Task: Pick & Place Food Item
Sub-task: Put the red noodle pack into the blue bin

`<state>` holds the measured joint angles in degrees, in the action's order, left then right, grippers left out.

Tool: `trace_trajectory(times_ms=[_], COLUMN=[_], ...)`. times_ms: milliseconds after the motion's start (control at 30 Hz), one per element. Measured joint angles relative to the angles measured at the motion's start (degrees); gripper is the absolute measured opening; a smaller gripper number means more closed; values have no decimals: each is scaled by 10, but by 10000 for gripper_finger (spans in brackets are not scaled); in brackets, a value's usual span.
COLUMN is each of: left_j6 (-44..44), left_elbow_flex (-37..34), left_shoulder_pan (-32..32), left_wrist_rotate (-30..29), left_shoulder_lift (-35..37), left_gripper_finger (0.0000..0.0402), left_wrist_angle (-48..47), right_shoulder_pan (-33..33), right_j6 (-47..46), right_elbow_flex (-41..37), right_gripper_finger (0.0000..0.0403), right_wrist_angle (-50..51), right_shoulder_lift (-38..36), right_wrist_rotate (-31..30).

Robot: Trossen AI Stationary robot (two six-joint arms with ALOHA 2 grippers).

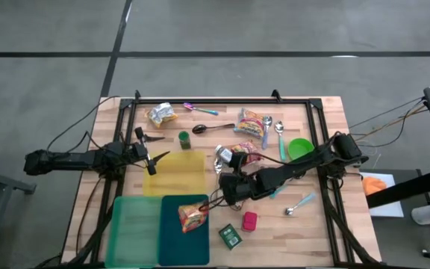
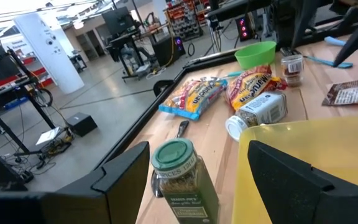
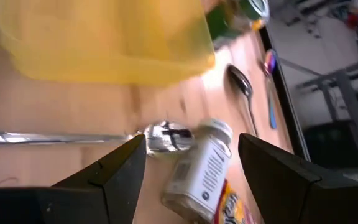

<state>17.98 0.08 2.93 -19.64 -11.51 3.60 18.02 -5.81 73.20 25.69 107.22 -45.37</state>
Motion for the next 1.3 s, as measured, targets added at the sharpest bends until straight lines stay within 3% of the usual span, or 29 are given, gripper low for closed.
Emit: trace_trajectory(times_ms=[233,467,700,1033,1300], left_j6=[0,0,0,0,0], left_elbow_flex=[0,0,0,0,0], left_shoulder_pan=[0,0,0,0,0], left_wrist_rotate=[0,0,0,0,0], left_shoulder_lift=[0,0,0,0,0], left_gripper_finger=[275,275,275,275,275], left_wrist_angle=[0,0,0,0,0], right_shoulder_pan=[2,18,59,67,65], right_j6=[-45,-135,-140,-163,-138], right_elbow_flex=[-28,-29,-46,-119,-134], right_gripper_finger=[254,254,254,254,254], right_wrist_angle=[33,154,212,186,148], right_shoulder_lift=[-2,-16,-36,-40,-43], right_wrist_rotate=[-27,-29,-72,-69,-47])
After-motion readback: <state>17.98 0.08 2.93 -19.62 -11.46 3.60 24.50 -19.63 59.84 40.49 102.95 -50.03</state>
